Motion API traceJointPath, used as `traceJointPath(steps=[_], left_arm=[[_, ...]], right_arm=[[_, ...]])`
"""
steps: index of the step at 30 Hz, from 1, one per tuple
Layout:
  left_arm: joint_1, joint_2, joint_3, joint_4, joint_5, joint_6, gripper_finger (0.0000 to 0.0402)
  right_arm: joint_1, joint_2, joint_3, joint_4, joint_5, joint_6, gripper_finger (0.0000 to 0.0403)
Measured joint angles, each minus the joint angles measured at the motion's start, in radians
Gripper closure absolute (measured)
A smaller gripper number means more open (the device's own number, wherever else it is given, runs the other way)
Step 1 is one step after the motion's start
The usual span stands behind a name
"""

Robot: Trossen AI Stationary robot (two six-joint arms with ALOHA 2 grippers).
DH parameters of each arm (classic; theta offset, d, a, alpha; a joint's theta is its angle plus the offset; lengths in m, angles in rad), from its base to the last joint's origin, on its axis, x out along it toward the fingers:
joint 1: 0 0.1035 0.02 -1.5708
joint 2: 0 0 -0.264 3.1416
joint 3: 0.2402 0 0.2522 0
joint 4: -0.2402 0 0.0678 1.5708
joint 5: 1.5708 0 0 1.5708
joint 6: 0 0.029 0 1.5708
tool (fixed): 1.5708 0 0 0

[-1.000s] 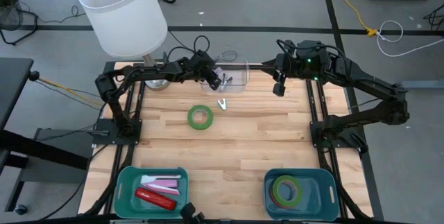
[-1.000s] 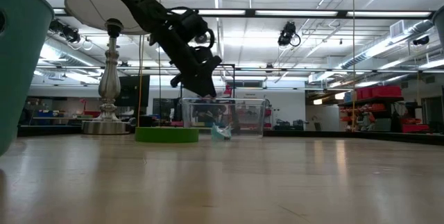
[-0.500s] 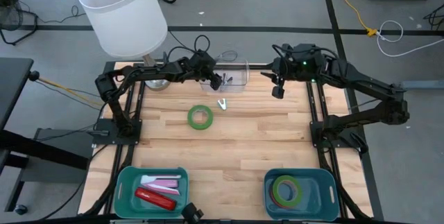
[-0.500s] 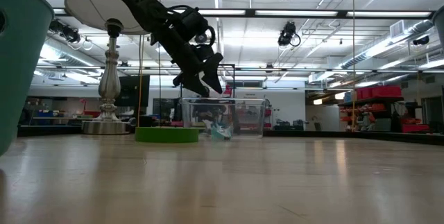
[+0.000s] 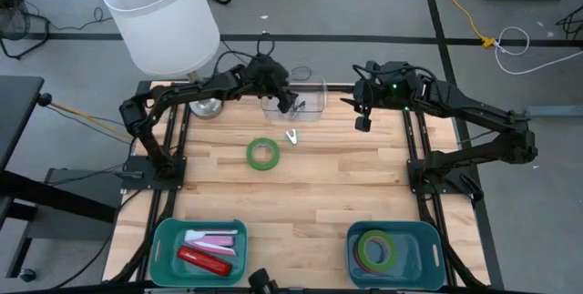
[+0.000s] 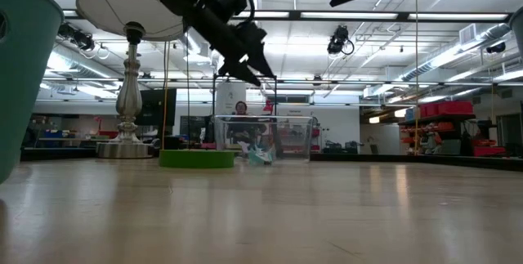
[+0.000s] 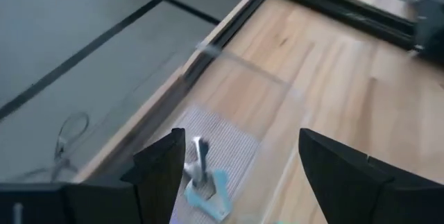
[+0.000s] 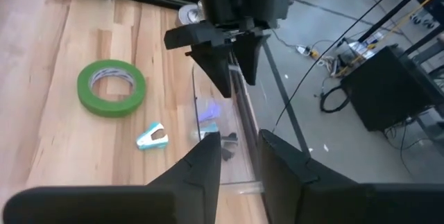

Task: Pick and place Stapler, Stapler remover, tape
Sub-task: Put the green tape into the blue bin

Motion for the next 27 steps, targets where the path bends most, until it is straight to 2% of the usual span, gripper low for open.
traceJointPath(steps=[10, 22, 27], left_arm=[[-0.058, -0.001, 0.182, -0.135, 0.043, 0.202, 0.0122], [-0.076, 0.000, 0.189, -0.208, 0.043, 0.227, 0.0122], [-0.105, 0.000, 0.189, -0.259, 0.124, 0.229, 0.0122]], right_arm=[[0.000, 0.000, 0.000, 0.024, 0.000, 0.010, 0.0305], [0.000, 0.000, 0.000, 0.024, 0.000, 0.010, 0.0305], [0.000, 0.000, 0.000, 0.023, 0.000, 0.011, 0.0305]])
